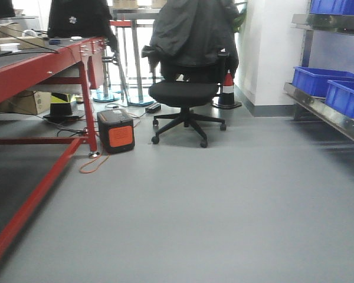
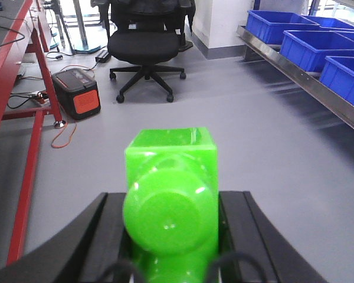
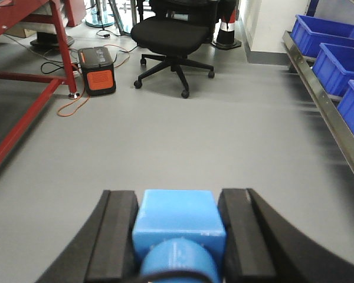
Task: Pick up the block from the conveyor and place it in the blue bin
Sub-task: 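Drive toward the steel rack of blue bins, holding both blocks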
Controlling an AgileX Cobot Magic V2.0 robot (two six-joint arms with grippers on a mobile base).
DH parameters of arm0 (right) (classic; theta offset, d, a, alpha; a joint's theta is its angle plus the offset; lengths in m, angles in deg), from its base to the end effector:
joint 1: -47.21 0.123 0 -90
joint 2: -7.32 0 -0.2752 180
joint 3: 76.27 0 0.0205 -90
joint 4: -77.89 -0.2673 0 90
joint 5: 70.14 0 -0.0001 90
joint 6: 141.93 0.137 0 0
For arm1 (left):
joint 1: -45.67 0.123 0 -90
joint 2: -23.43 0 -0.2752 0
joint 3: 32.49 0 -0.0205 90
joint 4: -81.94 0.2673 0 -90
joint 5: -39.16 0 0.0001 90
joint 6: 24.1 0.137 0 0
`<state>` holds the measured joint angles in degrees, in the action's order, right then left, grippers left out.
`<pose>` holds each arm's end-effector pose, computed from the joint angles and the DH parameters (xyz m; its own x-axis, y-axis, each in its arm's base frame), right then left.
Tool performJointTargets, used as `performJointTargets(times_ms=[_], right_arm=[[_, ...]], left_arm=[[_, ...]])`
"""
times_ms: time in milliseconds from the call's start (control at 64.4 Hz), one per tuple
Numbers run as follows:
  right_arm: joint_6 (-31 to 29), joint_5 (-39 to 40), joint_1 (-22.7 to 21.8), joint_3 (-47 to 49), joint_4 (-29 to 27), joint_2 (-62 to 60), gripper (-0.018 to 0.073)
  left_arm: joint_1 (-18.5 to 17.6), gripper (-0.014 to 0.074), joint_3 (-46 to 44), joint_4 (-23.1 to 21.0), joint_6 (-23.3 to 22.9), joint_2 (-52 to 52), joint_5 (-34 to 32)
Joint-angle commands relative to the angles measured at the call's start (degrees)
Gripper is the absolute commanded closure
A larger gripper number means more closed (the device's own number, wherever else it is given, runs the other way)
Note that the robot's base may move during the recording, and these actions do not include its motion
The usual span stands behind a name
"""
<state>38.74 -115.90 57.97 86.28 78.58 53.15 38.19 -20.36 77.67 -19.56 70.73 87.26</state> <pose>0.1645 0.0301 0.4141 -0.3210 -0.0577 -0.9453 -0.1776 0.9841 0.0003 0.1612 -0.0288 0.4377 -0.2918 0.0679 -0.9541 0.1911 0.9815 0.0114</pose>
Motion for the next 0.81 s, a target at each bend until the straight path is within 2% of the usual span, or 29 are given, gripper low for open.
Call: performJointTargets(times_ms=[0, 792], right_arm=[[-0.26, 1.27, -0.23, 0.31, 0.61, -0.32, 0.0722], [-0.26, 1.27, -0.23, 0.31, 0.61, -0.32, 0.0722]], left_arm=[[-0.46, 0.0707, -0.47, -0.25, -0.33, -0.09, -1.17], [-0.46, 0.0707, -0.47, -0.25, -0.33, -0.09, -1.17]])
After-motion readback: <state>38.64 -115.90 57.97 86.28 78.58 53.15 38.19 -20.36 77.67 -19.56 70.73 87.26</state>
